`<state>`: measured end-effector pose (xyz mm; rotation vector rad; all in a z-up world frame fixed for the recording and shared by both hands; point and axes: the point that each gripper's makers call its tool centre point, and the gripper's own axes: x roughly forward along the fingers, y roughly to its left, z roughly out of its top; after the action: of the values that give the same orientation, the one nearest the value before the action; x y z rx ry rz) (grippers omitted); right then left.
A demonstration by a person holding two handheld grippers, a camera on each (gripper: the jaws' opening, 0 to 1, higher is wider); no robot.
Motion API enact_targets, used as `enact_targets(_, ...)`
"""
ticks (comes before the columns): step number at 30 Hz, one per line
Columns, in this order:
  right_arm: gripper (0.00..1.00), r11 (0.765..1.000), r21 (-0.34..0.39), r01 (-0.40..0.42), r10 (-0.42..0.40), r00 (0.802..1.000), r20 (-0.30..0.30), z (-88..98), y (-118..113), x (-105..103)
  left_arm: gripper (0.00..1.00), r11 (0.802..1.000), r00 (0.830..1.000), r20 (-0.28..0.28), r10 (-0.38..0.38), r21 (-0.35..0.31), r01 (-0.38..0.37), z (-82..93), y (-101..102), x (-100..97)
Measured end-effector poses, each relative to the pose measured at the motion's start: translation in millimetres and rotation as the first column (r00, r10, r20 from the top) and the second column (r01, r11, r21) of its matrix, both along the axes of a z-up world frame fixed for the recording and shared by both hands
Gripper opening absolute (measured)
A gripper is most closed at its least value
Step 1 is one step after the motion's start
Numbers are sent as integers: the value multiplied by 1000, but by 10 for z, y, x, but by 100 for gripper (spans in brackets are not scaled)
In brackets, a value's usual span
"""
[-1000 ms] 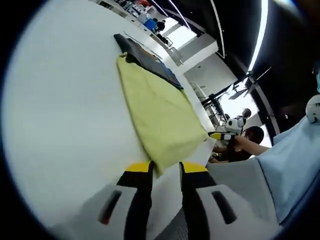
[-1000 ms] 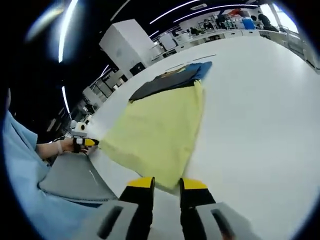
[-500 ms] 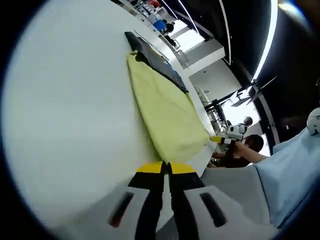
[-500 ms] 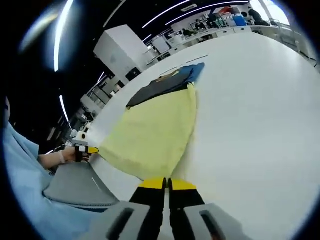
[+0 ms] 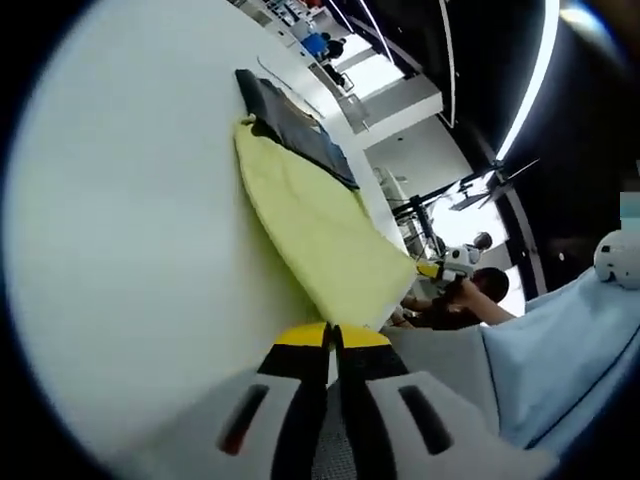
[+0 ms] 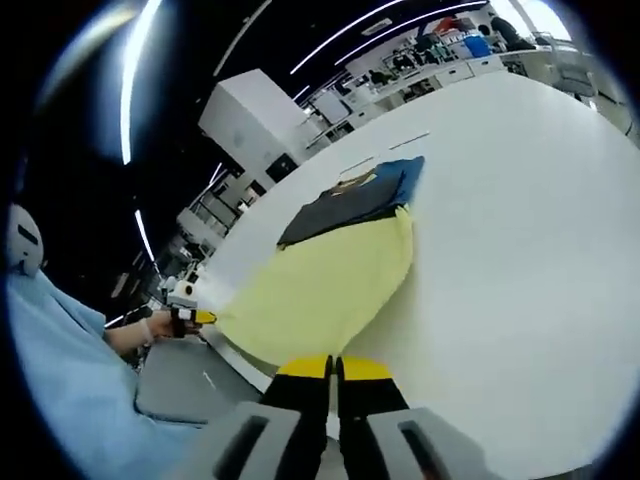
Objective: Fold the garment on the visible template until the final outline fits inside the template.
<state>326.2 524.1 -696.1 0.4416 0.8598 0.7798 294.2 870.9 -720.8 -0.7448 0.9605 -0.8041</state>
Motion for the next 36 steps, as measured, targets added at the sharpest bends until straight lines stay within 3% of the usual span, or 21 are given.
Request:
enact_targets(14, 0, 999, 30, 17, -15, 998, -53, 66, 39, -460, 0, 996, 992, -98, -85, -31, 83, 210, -55, -433)
enact_targets(23, 0, 999, 45, 26, -23, 997, -75, 77, 20, -506, 0, 993, 986, -124, -113, -41, 109, 259, -91, -506)
enact_targets(28, 0, 995, 84, 45, -39, 997, -72, 156, 70, -337, 0, 996, 992, -105, -77, -59, 71, 304, -65, -348)
enact_targets(31, 0, 993, 103, 58, -52, 997, -59, 199, 57, -135, 0, 995, 995, -88, -47, -87, 40, 379, -59, -167)
enact_targets(36, 0, 986, 155, 60, -60, 998, -7, 424, 130, 263, 0, 993, 999, -21, 33, -109, -35, 568, -9, 293)
